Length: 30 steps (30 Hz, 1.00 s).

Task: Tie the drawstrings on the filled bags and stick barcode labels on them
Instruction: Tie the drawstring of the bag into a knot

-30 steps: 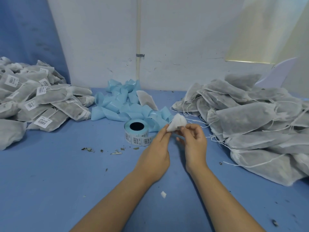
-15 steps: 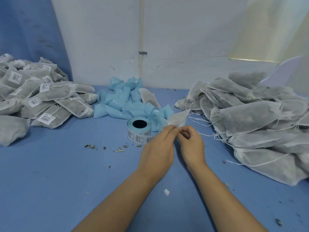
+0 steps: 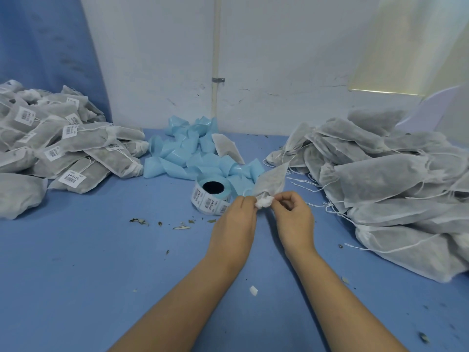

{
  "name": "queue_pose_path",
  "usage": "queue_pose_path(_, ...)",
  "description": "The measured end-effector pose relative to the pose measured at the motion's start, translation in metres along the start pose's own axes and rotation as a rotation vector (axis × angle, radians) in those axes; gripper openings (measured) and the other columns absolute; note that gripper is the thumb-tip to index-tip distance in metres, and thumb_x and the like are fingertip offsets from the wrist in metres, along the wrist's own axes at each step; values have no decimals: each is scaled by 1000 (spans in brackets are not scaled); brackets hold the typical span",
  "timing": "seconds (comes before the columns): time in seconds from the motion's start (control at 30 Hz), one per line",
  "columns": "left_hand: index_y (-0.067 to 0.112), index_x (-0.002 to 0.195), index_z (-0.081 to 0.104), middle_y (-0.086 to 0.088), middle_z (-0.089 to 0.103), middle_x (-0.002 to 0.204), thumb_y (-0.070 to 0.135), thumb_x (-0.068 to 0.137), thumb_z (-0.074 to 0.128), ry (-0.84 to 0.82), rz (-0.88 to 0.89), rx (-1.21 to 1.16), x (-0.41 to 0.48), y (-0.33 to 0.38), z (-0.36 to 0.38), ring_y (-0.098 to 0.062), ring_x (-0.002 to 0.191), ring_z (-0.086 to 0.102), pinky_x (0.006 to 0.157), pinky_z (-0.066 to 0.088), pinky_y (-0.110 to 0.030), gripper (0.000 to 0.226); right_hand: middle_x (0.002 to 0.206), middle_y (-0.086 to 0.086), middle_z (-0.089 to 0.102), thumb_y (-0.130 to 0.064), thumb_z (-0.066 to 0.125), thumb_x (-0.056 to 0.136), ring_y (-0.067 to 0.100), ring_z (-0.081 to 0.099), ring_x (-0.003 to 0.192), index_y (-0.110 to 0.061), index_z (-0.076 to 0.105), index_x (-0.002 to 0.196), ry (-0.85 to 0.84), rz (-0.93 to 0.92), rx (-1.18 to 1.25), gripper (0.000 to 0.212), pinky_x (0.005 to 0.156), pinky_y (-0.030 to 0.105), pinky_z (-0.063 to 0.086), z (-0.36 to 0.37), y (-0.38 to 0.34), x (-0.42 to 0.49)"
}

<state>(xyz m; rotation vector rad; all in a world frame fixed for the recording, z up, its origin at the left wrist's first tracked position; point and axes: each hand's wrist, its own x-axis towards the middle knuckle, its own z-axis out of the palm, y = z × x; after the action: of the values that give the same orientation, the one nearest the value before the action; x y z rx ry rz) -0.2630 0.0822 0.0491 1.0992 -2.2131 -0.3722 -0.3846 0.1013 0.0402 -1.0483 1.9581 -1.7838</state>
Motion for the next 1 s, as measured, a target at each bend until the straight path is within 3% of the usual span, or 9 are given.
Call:
queue_pose_path(0.17, 8, 107, 58, -7, 59, 104, 28, 100, 43, 90, 56, -126, -2, 3, -2, -28, 92, 58, 80, 44, -43, 26, 79, -6, 64, -15, 65, 84, 3, 55, 69, -14, 63, 84, 69, 36, -18, 2, 63, 19, 39, 0, -2, 0)
queue_pose_path(0.23, 7, 102, 60, -6, 61, 99, 25, 98, 49, 123, 49, -224, -2, 6, -1, -23, 86, 57, 78, 44, -37, 21, 80, -5, 62, -14, 63, 84, 8, 55, 71, -15, 62, 84, 92, 37, -25, 2, 64, 19, 39, 1, -3, 0)
queue_pose_path(0.37, 14, 83, 57, 11, 53, 68, 24, 93, 57, 147, -88, -395, 3, 13, -2, -1, 62, 48, 60, 37, -14, 15, 67, 0, 64, -7, 56, 88, 15, 63, 63, -16, 55, 84, 50, 82, 95, 9, 65, 26, 49, 2, -7, -3)
queue_pose_path(0.47, 14, 74, 57, 10, 51, 54, 23, 94, 55, 18, -231, -532, 8, 18, -2, -2, 45, 46, 48, 35, -12, 22, 66, 3, 63, 0, 54, 89, 4, 60, 48, -11, 53, 85, 42, 105, 283, 12, 50, 14, 45, 1, -12, -4)
queue_pose_path(0.63, 4, 77, 61, 4, 50, 45, 6, 96, 48, -150, -682, -1416, 12, 27, -6, -4, 33, 37, 32, 23, -14, 23, 69, 7, 65, 1, 52, 92, 7, 63, 52, -12, 51, 86, 50, 121, 398, 14, 51, 15, 48, 1, -13, -4)
queue_pose_path(0.73, 6, 86, 62, 3, 46, 46, 5, 96, 49, -97, -788, -1669, 15, 26, -7, -4, 34, 36, 33, 22, -13, 16, 83, 13, 70, 1, 49, 92, 20, 70, 72, -13, 50, 91, 6, 124, 341, 14, 68, 30, 57, 3, -13, -5)
queue_pose_path(0.83, 16, 98, 59, 3, 47, 49, 6, 96, 48, -45, -740, -1617, 15, 22, -6, -6, 34, 37, 35, 24, -14, 14, 83, 9, 69, -1, 51, 88, 21, 68, 67, -17, 48, 96, 27, 89, 224, 18, 68, 34, 52, 3, -13, -7)
queue_pose_path(0.93, 23, 107, 58, 2, 47, 55, 7, 97, 48, -32, -564, -1316, 12, 18, -4, -7, 38, 38, 38, 28, -16, 22, 70, 0, 65, -10, 57, 88, 8, 60, 56, -18, 55, 83, 33, 23, 162, 10, 63, 29, 46, 0, -15, -10)
queue_pose_path(1.0, 27, 107, 57, 4, 47, 53, 8, 97, 46, -12, -421, -1116, 10, 16, -1, -6, 39, 39, 39, 33, -17, 25, 64, -7, 64, -10, 59, 88, 6, 57, 61, -16, 63, 75, -72, -31, 116, 15, 64, 25, 44, 1, -16, -13)
